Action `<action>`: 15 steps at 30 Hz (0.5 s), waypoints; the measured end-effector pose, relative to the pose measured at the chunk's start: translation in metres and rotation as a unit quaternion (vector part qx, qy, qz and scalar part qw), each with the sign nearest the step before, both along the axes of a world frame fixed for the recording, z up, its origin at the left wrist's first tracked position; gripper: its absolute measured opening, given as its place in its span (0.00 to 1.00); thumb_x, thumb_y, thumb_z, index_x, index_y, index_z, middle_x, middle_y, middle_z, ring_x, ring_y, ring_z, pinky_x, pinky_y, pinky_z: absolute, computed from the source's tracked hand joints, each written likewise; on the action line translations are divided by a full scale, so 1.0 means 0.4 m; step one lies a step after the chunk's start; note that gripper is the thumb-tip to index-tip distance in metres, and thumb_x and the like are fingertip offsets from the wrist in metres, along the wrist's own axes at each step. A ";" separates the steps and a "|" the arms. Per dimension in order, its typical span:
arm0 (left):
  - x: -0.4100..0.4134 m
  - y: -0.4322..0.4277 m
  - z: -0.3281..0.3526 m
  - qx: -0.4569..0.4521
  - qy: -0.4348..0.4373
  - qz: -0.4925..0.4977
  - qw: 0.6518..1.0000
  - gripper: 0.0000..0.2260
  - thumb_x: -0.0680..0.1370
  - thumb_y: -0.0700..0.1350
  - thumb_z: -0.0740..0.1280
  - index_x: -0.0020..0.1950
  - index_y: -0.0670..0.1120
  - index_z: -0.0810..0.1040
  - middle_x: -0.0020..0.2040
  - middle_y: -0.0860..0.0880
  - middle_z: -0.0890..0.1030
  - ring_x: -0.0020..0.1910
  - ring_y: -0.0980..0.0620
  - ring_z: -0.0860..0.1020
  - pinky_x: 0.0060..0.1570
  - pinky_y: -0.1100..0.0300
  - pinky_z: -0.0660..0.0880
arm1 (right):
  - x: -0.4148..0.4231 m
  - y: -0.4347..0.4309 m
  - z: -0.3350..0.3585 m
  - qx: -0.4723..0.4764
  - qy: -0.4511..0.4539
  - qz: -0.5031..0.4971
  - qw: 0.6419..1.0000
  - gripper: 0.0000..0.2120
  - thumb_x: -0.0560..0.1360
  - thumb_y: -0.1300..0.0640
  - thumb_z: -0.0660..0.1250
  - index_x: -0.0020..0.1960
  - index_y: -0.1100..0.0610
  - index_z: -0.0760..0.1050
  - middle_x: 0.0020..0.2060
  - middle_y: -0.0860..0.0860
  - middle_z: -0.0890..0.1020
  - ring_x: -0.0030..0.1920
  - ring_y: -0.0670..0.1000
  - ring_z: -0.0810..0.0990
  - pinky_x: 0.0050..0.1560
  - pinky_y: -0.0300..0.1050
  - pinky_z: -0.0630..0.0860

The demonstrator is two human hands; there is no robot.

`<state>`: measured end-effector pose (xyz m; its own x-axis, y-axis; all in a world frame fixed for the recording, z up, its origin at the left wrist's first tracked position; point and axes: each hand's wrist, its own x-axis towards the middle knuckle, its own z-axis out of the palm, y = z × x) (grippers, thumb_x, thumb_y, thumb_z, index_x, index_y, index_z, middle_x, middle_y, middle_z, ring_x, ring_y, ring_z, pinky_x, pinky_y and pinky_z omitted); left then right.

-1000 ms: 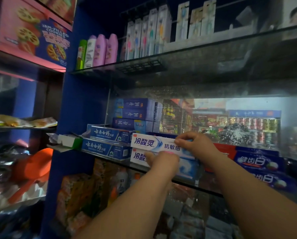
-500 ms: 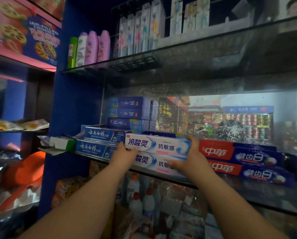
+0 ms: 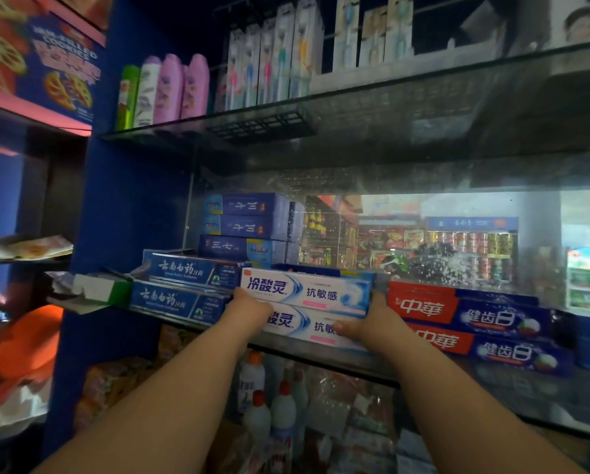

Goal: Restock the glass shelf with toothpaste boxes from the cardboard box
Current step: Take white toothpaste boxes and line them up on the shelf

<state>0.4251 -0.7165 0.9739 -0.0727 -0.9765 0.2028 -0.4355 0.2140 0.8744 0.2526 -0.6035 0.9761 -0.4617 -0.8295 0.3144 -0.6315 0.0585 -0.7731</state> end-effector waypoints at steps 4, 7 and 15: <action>-0.006 -0.010 0.004 0.009 -0.013 -0.018 1.000 0.27 0.76 0.42 0.65 0.72 0.41 0.57 0.65 0.41 0.72 0.63 0.42 0.72 0.60 0.53 0.70 | -0.016 -0.021 -0.006 0.020 -0.023 -0.034 0.999 0.37 0.69 0.56 0.77 0.71 0.59 0.61 0.64 0.57 0.75 0.62 0.57 0.76 0.57 0.47 0.72; -0.008 -0.017 0.002 0.002 -0.035 -0.019 0.999 0.29 0.77 0.42 0.64 0.74 0.41 0.54 0.65 0.40 0.71 0.63 0.42 0.71 0.61 0.52 0.70 | -0.020 -0.035 -0.010 0.019 -0.048 -0.034 0.998 0.41 0.68 0.55 0.77 0.73 0.58 0.58 0.63 0.57 0.75 0.61 0.58 0.77 0.61 0.51 0.74; -0.016 -0.035 -0.031 -0.028 -0.114 -0.007 0.993 0.37 0.77 0.47 0.62 0.78 0.47 0.41 0.69 0.41 0.68 0.66 0.41 0.69 0.66 0.47 0.69 | -0.002 -0.029 -0.016 -0.033 -0.121 0.017 0.992 0.47 0.71 0.52 0.74 0.78 0.51 0.45 0.64 0.56 0.76 0.58 0.57 0.79 0.59 0.52 0.76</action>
